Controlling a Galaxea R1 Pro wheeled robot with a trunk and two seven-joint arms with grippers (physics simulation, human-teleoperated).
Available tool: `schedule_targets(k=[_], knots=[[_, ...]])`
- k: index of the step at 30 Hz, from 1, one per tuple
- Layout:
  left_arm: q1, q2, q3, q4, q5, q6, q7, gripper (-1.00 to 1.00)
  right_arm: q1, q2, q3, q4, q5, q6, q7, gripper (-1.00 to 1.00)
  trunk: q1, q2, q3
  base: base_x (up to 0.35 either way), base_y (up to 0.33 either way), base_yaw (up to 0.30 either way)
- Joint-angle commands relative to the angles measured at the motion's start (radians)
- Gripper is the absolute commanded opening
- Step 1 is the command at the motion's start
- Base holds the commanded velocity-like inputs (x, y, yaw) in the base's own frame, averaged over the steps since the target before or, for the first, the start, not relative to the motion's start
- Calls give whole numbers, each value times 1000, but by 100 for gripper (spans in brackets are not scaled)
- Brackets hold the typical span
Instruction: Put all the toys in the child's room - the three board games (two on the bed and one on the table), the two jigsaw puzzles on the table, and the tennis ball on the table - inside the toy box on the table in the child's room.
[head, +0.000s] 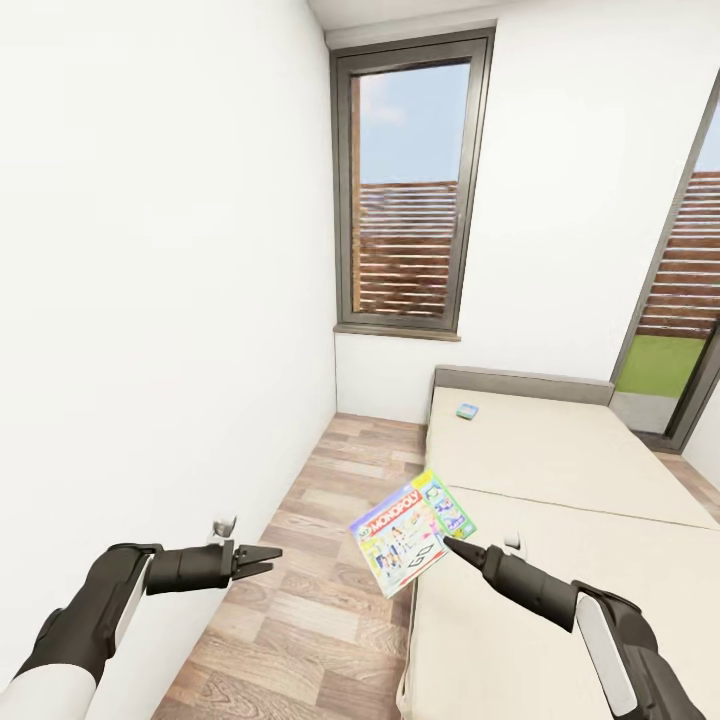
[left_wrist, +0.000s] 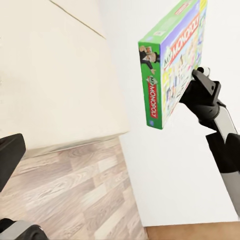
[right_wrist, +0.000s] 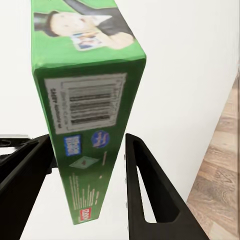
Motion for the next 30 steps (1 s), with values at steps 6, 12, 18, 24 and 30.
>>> schedule_targets(k=[6, 12, 18, 24, 30], knots=[[-2, -1, 3, 0, -12, 9, 61, 100, 0, 0, -1, 10, -1, -12, -46, -100, 0, -1, 0, 0, 0, 0], [-2, -3, 5, 0, -7, 7, 163, 100, 0, -4, -14, 78, -7, -75, -155, -100, 0, -1, 0, 0, 0, 0], [-2, -8, 4, 0, -9, 6, 181, 100, 0, -9, -79, 140, -4, -141, -187, -100, 0, -1, 0, 0, 0, 0], [-2, -8, 3, 0, -9, 6, 185, 100, 0, -18, -138, 175, -3, -155, -190, -100, 0, -1, 0, 0, 0, 0], [-2, -8, 3, 0, -9, 6, 190, 100, 0, -31, -203, 199, -3, -156, -189, -100, 0, -1, 0, 0, 0, 0]])
